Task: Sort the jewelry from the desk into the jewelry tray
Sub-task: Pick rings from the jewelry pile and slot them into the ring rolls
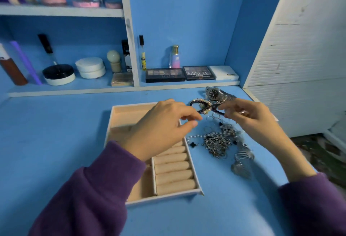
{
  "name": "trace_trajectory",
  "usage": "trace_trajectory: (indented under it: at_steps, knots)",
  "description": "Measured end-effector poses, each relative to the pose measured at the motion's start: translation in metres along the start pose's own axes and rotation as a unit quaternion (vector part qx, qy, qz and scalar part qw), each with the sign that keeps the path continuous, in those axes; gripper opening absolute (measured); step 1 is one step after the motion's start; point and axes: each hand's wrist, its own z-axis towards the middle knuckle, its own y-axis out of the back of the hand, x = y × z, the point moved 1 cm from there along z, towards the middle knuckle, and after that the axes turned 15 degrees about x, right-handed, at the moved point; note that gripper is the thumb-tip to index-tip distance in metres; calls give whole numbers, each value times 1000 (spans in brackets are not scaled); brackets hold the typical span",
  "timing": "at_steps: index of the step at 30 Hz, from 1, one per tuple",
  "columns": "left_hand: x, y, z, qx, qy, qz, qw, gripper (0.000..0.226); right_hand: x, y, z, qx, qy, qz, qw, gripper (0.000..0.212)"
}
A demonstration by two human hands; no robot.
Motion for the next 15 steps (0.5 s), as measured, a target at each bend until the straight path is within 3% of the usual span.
trace_trajectory:
  at_steps: [6, 15]
  knots:
    - [-4, -23, 46, 77, 42, 60, 994, 21, -19, 3, -2, -54, -60, -120, 990, 20]
    - [1, -36, 75, 163, 91, 106, 977, 18, -18, -1, -2, -54, -67, -132, 988, 15]
